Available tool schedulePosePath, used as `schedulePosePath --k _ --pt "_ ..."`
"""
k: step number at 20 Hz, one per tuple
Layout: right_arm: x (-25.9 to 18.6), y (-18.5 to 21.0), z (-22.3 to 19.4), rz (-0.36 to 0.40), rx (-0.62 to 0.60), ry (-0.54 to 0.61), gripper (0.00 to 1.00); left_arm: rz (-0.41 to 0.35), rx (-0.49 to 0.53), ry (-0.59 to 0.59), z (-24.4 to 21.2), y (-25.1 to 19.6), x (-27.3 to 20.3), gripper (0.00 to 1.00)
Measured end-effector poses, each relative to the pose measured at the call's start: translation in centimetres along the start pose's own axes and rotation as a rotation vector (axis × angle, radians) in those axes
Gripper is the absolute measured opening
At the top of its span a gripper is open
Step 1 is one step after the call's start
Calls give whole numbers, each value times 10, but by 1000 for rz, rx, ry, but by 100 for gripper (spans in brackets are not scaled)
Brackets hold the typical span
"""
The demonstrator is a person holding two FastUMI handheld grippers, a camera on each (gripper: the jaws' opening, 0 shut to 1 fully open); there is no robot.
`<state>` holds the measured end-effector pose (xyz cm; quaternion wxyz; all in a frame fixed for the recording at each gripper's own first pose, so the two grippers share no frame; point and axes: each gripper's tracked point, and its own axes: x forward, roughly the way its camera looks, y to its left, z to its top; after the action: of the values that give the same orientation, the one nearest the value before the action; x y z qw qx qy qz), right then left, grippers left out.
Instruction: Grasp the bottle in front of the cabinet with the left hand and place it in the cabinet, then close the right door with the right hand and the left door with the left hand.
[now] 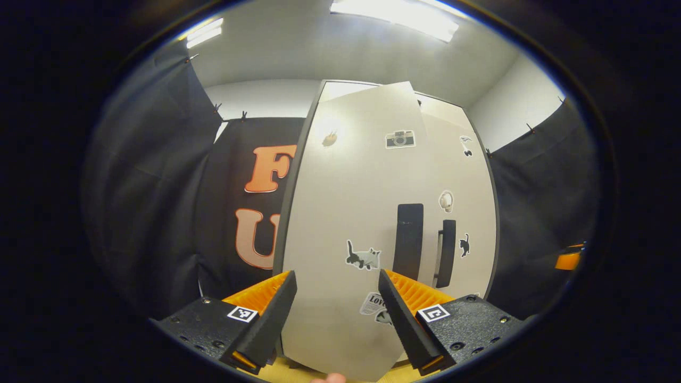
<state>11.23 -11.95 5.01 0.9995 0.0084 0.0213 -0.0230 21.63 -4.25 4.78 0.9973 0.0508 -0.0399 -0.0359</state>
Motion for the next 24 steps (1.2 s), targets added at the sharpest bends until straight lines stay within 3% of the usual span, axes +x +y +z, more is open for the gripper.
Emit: schedulePosePath --k 13,14,15,24 --pt "-14 -42 -5 -74 -13 13 96 -48 -3 39 -24 -39 54 94" --pt "-15 -43 -6 -75 -13 16 96 -50 -4 42 -26 -41 57 91" --pt "-16 -45 -6 -76 -14 17 96 -49 -5 45 -28 -41 62 94" --pt "-20 -38 -8 -49 -2 24 96 -47 -47 54 -29 -48 64 95"
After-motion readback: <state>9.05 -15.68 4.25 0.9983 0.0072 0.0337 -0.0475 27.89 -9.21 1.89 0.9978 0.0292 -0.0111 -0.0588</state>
